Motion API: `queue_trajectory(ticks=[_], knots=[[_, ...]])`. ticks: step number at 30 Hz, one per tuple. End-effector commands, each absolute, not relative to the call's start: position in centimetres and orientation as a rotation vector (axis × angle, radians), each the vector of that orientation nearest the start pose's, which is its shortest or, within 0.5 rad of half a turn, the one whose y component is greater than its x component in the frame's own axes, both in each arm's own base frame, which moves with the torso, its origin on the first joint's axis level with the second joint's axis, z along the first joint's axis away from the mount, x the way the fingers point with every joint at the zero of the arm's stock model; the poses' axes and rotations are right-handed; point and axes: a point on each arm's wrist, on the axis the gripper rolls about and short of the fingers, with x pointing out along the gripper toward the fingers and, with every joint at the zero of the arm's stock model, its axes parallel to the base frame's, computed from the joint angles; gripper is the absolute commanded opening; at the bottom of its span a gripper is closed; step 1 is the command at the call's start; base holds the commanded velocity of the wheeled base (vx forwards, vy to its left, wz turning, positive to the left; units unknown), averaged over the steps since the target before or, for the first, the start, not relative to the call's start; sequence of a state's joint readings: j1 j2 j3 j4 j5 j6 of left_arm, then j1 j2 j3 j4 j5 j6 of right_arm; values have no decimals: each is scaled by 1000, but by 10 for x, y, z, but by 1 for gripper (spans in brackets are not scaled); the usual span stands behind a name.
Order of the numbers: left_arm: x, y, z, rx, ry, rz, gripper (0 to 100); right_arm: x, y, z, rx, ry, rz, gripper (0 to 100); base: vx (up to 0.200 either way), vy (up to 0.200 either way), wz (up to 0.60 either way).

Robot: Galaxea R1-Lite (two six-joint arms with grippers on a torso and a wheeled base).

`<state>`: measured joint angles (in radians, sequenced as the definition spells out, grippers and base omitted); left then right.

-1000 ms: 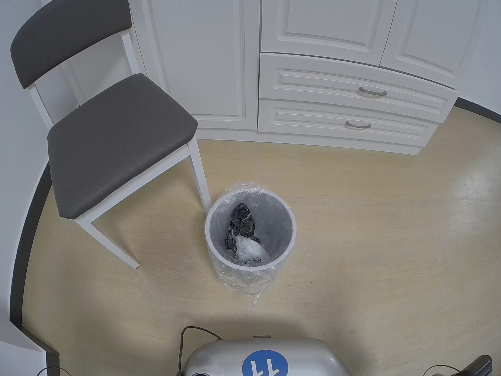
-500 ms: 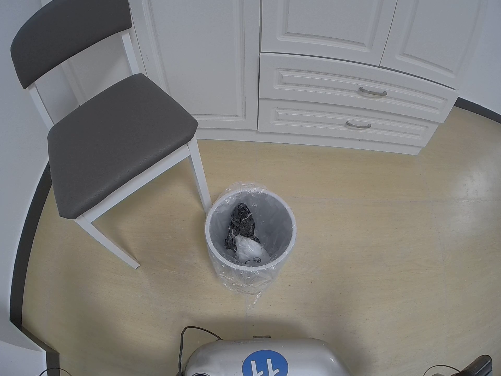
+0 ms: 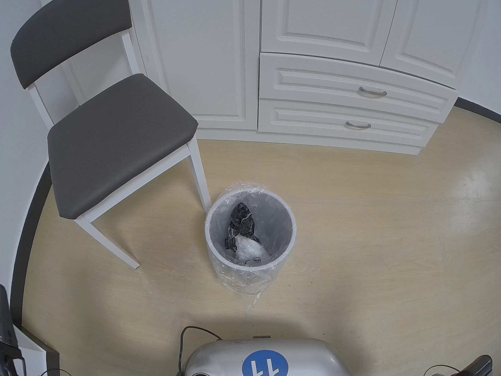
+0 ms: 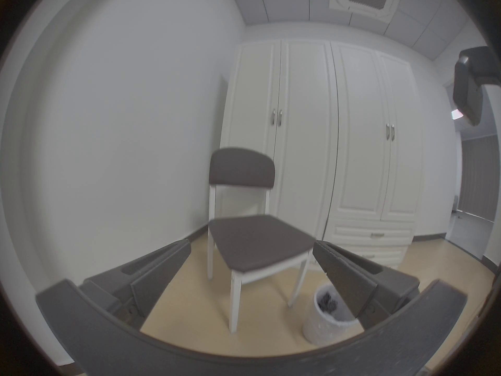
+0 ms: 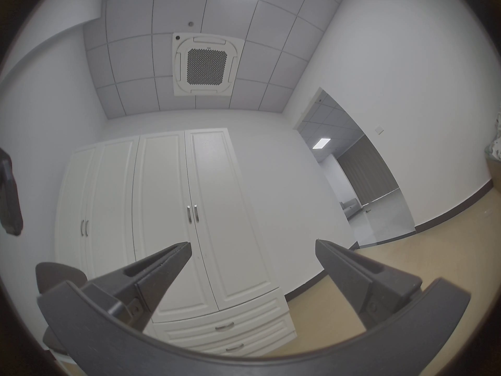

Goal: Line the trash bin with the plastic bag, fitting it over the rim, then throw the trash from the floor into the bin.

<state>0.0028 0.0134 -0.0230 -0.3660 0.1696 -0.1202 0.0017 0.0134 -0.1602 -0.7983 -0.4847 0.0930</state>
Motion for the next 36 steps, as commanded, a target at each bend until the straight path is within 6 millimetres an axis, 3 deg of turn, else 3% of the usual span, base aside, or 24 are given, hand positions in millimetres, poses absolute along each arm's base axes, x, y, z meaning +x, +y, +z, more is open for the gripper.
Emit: queue_trajectory(ticks=[1,8,22,36], knots=[[-27,4,104,-145,-288,146,100,-73,-11,172,306,-910,-419,100,0,0,0],[-24,4,89,-130,-140,156,100,-66,-11,162,300,-884,-426,100,0,0,0],[-24,6,83,-49,-75,261,100,-64,-11,154,231,-891,-465,100,0,0,0],[-23,3,80,-70,-50,132,100,-63,-12,152,259,-864,-530,100,0,0,0]])
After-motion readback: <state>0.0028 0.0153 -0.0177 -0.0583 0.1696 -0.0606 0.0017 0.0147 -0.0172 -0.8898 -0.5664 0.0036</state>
